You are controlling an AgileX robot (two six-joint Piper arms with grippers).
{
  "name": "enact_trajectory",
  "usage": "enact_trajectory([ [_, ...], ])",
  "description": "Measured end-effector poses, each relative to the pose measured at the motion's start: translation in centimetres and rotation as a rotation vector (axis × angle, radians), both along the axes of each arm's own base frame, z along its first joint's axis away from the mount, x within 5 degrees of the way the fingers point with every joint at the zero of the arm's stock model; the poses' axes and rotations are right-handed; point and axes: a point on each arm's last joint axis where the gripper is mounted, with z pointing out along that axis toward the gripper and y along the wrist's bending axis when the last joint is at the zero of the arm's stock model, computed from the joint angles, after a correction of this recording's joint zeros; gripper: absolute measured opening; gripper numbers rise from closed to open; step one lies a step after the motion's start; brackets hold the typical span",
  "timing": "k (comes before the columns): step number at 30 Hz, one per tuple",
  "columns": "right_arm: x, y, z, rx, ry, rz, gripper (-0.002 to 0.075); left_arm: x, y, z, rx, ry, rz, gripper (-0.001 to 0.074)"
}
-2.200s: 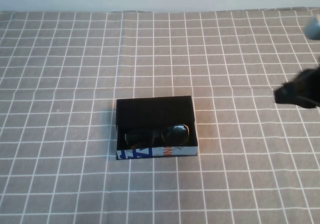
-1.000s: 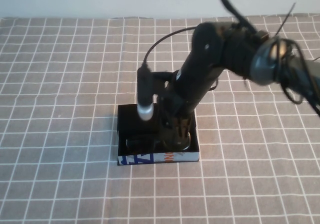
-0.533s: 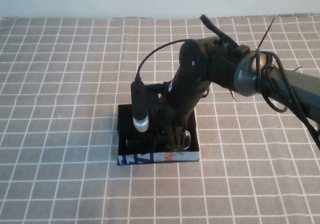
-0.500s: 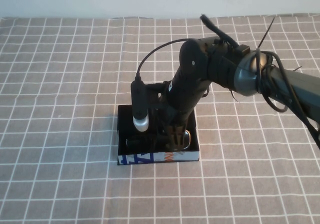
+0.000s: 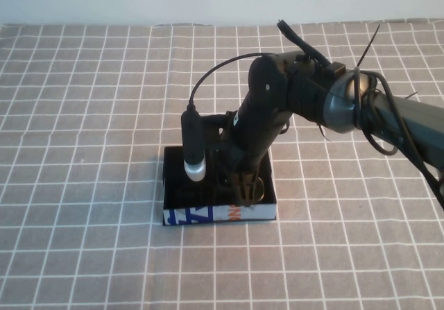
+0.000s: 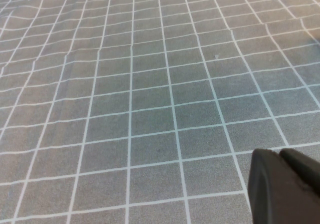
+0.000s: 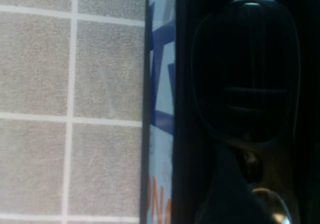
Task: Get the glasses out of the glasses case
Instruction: Pick up the glasses from the glasses case
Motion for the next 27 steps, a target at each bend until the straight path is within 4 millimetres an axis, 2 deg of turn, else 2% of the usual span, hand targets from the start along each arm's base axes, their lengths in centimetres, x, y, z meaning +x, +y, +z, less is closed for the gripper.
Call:
enact_trajectory([
  [12,-0.9,0.71,0.16,-0.025,0.039,0.039,0.0307,0.0,0.0,0.0,0.0,0.0,0.0,-0.0004],
  [27,-0.43,0.67,-0.74,-0.053,0.013,0.041,0.0307,0.0,0.0,0.0,0.0,0.0,0.0,-0.0004],
])
